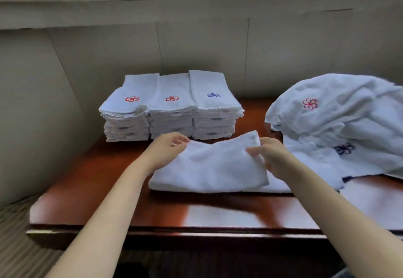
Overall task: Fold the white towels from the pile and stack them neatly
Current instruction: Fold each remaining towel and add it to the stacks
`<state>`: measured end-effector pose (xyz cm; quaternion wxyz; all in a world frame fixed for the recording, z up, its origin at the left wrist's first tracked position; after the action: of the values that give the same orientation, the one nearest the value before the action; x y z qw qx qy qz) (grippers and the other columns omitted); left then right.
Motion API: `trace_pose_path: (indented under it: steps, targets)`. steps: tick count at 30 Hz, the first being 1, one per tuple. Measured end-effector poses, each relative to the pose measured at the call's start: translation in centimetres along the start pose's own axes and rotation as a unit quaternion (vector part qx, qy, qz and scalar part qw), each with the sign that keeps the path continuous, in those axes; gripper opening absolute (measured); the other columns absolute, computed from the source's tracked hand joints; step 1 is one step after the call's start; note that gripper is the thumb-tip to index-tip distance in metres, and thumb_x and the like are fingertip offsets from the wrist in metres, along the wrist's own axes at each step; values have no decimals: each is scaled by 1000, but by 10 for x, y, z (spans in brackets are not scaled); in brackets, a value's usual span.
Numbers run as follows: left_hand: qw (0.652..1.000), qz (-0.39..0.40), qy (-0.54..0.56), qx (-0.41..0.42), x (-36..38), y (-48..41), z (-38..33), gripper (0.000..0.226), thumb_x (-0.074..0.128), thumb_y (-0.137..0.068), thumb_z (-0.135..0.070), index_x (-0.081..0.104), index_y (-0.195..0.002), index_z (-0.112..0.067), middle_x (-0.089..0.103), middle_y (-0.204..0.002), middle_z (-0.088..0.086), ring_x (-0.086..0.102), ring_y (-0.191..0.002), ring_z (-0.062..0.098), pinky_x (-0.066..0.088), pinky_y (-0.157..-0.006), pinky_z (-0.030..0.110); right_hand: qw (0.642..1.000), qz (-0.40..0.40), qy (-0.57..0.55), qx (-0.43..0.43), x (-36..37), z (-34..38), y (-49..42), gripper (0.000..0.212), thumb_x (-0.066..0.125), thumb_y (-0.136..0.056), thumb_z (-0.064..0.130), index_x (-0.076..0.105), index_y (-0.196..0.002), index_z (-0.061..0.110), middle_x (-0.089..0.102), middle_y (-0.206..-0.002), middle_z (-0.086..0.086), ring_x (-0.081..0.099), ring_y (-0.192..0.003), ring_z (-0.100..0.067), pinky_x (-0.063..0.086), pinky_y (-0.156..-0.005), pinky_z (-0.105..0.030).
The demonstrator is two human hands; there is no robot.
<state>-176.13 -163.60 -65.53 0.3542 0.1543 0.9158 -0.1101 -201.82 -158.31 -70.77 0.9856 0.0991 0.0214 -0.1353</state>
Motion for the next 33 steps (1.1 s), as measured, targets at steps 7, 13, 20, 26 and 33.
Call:
trace_pose_path:
  steps: [7,13,20,26,33]
  targets:
    - [992,29,-81,-91,38,-23,31,39,54,-94,-36,51,-129,-19,52,-133,5,53,-111,20,38,-84,28,962,-219,152,-67,-149,13,-3,43,71,-78,5,57,-119,-2,59,-106,-11,59,-97,-25,41,-77,-27]
    - [978,36,-17,-205,73,-35,47,82,57,-88,-51,22,-148,-8,43,-144,13,49,-122,31,36,-85,31,937,-249,216,-118,-178,17,0,40,71,-77,9,61,-116,10,60,-89,-3,56,-81,-16,39,-73,-24]
    - [971,38,-25,-237,83,-42,54,90,71,-76,-54,38,-137,4,53,-133,18,56,-113,32,44,-86,34,904,-241,351,-43,-194,-14,-13,41,67,-81,11,58,-120,6,60,-119,-14,55,-113,-28,39,-90,-29]
    - [962,60,65,-260,87,-35,49,60,73,-80,-38,58,-119,4,65,-112,16,62,-94,29,45,-81,33,908,-239,343,-22,-199,-22,-15,41,65,-85,14,53,-123,6,56,-125,-17,51,-117,-30,39,-92,-31]
    - [943,39,184,-276,82,-20,21,64,73,-81,-24,46,-133,2,61,-111,18,59,-73,25,43,-57,31,744,-239,564,-268,-75,34,33,35,56,-92,26,55,-125,13,53,-123,-12,47,-113,-32,33,-96,-36]
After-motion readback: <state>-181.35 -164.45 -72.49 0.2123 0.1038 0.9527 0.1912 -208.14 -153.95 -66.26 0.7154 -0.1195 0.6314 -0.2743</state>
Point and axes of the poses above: each hand's wrist, its own y-axis away from the middle knuckle, its own x-axis out of the palm, z = x × y, the point moved 9 cm from there along -y, towards the middle knuckle
